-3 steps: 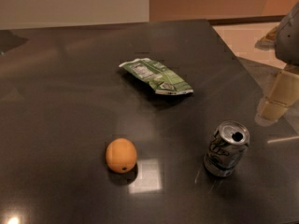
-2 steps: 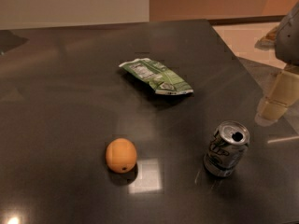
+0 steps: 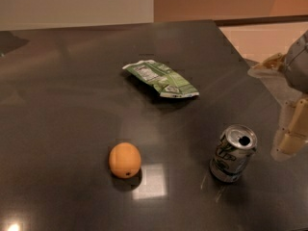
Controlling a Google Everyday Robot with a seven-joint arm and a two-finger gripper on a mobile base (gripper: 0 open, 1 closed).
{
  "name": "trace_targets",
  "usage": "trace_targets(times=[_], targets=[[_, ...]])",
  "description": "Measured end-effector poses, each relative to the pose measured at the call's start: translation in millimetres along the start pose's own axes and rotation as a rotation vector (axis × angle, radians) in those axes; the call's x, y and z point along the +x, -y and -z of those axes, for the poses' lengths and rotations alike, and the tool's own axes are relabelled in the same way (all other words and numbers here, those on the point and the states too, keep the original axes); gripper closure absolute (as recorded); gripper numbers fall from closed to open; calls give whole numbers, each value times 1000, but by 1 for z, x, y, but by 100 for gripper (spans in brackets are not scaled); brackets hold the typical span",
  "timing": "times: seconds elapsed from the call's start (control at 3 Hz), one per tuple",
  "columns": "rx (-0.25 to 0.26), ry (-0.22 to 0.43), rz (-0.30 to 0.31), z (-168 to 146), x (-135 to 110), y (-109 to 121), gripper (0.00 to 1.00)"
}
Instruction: Move 7up can near orange
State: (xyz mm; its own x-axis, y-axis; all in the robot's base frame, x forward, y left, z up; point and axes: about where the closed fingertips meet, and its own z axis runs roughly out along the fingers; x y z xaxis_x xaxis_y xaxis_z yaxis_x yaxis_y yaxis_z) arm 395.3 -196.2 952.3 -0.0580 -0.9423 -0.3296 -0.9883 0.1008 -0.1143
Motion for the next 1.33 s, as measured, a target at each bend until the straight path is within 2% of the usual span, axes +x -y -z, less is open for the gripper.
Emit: trace_targets(times=[0.33,0.67,1.0,1.33], targets=[[-62,61,84,-12,-7,-28,0],[-94,91,134,-29,-14,-44,0],[-112,107,158,-44,-18,-50,0],[-113,111,168,-52,-19,-49,11]])
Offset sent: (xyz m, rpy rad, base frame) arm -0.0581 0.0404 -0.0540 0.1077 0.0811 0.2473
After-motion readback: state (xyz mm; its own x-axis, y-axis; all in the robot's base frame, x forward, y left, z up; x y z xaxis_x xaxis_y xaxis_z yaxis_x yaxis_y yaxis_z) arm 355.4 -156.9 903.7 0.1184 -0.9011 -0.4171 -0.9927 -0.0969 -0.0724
